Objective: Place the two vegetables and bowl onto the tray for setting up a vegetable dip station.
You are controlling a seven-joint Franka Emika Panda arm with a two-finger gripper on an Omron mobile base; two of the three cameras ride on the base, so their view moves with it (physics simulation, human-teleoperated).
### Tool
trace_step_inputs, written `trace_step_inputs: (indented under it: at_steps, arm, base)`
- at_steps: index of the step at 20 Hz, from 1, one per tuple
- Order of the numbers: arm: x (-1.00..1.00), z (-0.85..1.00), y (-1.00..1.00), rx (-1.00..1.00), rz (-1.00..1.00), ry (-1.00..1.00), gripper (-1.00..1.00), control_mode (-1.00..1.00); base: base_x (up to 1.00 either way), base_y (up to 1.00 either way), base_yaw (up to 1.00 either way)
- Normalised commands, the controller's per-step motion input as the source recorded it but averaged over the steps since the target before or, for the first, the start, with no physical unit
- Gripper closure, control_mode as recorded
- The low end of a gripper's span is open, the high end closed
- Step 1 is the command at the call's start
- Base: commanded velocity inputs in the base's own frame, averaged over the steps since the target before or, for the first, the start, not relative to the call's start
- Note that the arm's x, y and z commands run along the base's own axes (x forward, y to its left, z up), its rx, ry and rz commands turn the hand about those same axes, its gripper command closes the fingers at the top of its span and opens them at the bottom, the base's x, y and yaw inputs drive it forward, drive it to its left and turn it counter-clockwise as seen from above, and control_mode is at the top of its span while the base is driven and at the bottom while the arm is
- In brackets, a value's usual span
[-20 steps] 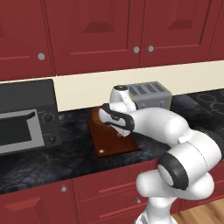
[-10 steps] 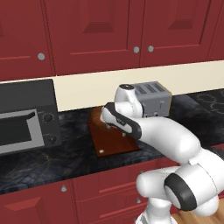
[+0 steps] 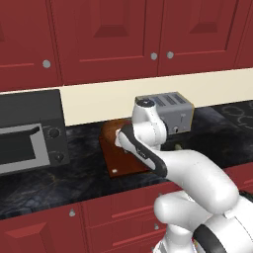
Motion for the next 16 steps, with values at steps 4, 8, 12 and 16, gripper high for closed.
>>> trace_step_inputs:
  at_steps: [4, 8, 12, 16]
  arm:
    - [-0.28, 0.06, -0.13, -0.05, 0.15, -0.02, -1.0, -1.0]
    - [-0.26, 0.07, -0.11, 0.0, 0.14, 0.0, -1.0, -1.0]
    - [-0.14, 0.01, -0.07, 0.0, 0.12, 0.04, -1.0, -1.0]
    - [-0.06, 0.0, -0.02, 0.0, 0.01, 0.0, -1.0, -1.0]
  base:
    - [0.0, 0.0, 0.0]
    - [0.0, 0.0, 0.0]
    - [0.0, 0.0, 0.0]
    - [0.0, 0.0, 0.0]
